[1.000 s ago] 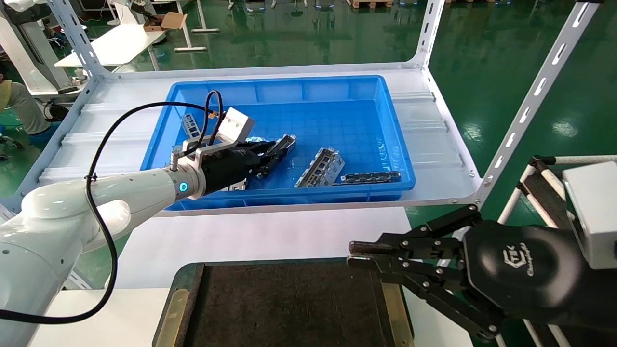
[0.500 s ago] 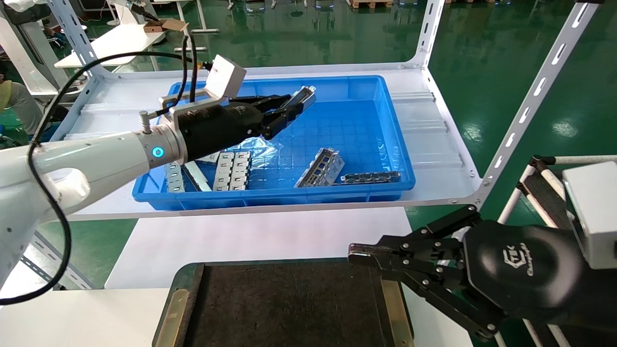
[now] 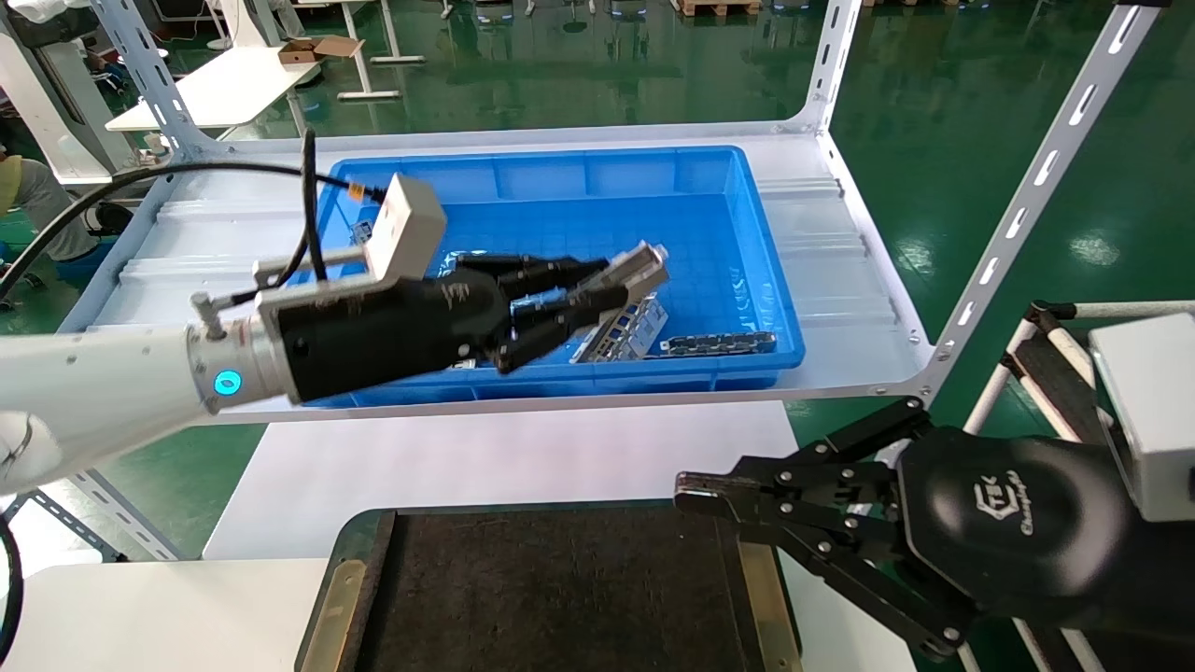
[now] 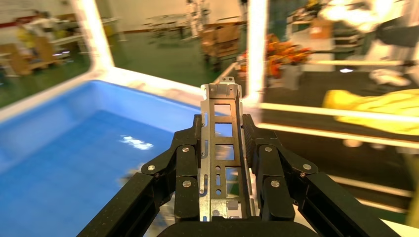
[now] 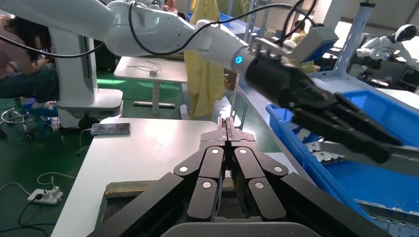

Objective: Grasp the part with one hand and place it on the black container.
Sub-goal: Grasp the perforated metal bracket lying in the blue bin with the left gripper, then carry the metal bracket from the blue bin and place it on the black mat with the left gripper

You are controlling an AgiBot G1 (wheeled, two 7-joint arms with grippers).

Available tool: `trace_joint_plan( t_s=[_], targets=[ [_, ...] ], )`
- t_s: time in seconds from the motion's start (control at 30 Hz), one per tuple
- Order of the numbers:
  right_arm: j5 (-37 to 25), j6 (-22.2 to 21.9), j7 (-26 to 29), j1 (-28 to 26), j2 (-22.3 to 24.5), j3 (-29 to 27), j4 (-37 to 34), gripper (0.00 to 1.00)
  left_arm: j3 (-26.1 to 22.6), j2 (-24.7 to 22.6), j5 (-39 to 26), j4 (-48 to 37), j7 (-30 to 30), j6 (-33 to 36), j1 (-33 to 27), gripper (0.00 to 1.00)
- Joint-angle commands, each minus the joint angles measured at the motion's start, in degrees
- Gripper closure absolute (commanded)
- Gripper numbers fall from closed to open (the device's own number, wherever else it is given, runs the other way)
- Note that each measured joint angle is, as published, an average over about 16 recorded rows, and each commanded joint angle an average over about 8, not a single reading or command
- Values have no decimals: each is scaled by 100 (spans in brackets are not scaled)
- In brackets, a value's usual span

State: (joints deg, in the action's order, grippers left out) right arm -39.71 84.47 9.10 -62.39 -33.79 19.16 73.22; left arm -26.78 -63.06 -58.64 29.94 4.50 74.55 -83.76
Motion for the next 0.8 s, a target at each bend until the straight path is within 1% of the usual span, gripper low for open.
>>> trace_joint_plan(
  t_s=[0.03, 0.17, 0.3, 0.43, 0.57, 0.67, 0.8],
  targets=[
    [0, 0, 0, 0, 0, 0, 0, 100, 22, 118, 85, 321, -96, 183, 229, 100],
    [1, 0, 0, 0, 0, 1, 0, 100, 50, 376, 266, 1293, -533, 172, 920, 100],
    [1, -1, -1, 0, 1, 1, 0, 100, 44, 631, 304, 2255, -986, -208, 1703, 100],
    [1, -1, -1, 0, 1, 2, 0, 100, 2, 829, 181, 3087, -1392, -913, 2541, 100],
    [2, -1, -1, -1, 1, 3, 0, 100, -57, 907, -17, 3682, -1718, -1714, 3282, 100],
    [2, -1, -1, -1, 1, 3, 0, 100, -113, 886, -186, 3922, -1912, -2264, 3684, 100],
    [2, -1, -2, -1, 1, 4, 0, 100, -204, 761, -406, 4034, -2143, -2908, 4033, 100]
  ],
)
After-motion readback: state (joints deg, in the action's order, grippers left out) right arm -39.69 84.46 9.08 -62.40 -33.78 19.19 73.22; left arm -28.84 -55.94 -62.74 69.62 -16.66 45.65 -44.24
